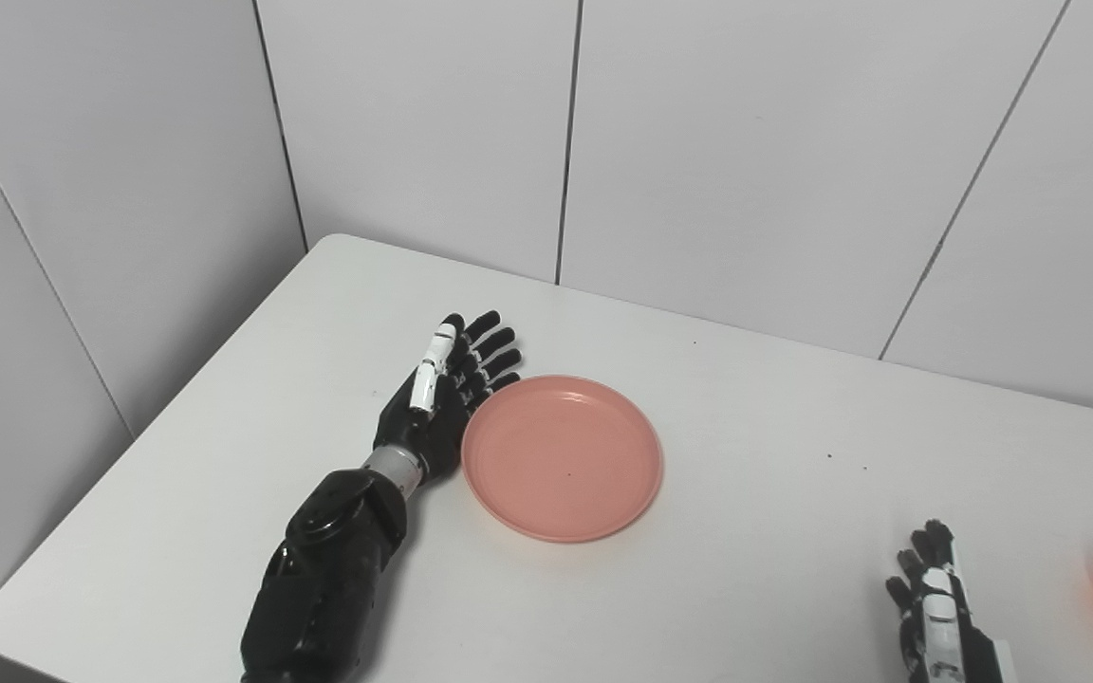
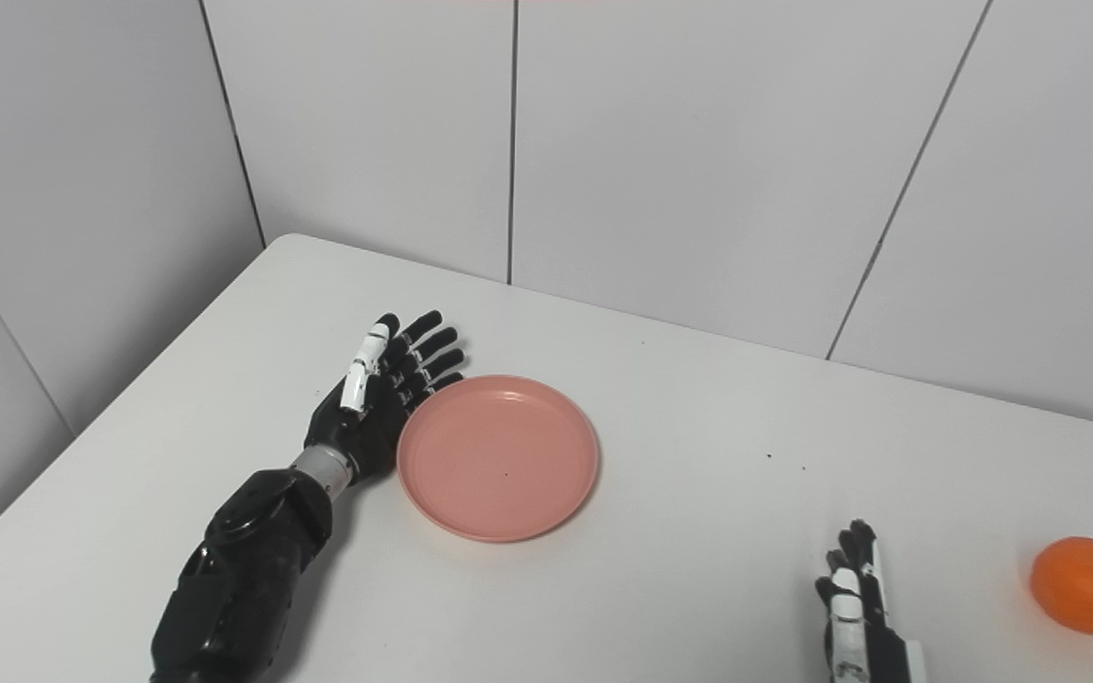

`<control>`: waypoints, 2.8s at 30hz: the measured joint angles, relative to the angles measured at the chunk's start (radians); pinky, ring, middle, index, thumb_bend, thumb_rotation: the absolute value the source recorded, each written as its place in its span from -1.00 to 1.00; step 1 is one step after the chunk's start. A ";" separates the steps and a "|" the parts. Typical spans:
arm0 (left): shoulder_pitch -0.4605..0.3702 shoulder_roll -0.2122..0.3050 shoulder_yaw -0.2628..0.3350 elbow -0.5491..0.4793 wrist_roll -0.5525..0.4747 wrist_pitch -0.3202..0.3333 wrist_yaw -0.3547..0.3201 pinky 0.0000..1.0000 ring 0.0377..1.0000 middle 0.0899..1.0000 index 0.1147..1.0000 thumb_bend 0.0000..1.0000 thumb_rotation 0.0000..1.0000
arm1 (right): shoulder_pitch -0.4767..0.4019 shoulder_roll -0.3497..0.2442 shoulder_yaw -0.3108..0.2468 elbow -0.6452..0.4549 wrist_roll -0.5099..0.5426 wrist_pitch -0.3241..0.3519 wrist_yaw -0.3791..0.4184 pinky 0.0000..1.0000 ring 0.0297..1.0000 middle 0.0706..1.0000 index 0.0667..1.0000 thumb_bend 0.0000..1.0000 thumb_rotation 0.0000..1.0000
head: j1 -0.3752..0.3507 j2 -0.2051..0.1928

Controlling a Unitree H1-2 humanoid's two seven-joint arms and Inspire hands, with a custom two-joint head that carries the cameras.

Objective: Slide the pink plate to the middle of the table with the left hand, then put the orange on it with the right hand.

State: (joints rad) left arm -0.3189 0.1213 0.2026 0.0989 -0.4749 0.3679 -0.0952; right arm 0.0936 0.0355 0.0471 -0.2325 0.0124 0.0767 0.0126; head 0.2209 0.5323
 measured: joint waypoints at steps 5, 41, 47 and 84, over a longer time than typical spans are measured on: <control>0.006 -0.012 -0.011 -0.012 0.001 0.002 0.000 0.81 0.82 0.82 0.76 -0.21 1.00 | 0.000 0.003 0.003 -0.002 -0.013 0.002 -0.001 1.00 0.97 1.00 1.00 -0.27 1.00 | -0.012 0.008; 0.052 -0.175 -0.140 -0.085 0.073 0.013 0.015 0.80 0.81 0.82 0.79 -0.22 1.00 | -0.010 0.065 0.039 -0.020 -0.103 0.061 -0.055 0.97 0.93 0.96 0.97 -0.20 1.00 | -0.181 0.098; 0.064 -0.210 -0.165 -0.093 0.111 0.013 0.023 0.80 0.80 0.82 0.80 -0.22 1.00 | -0.014 0.080 0.046 -0.025 -0.109 0.079 -0.065 1.00 0.94 0.98 0.97 -0.22 1.00 | -0.204 0.115; 0.140 -0.212 -0.204 -0.189 0.152 0.041 0.011 0.88 0.87 0.87 0.83 -0.23 1.00 | -0.047 0.132 0.025 -0.056 -0.173 0.136 -0.089 0.94 0.90 0.91 0.91 -0.21 1.00 | -0.363 0.118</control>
State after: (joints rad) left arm -0.1786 -0.0903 -0.0014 -0.0901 -0.3227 0.4088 -0.0838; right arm 0.0468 0.1674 0.0720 -0.2887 -0.1606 0.2125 -0.0769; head -0.1425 0.6505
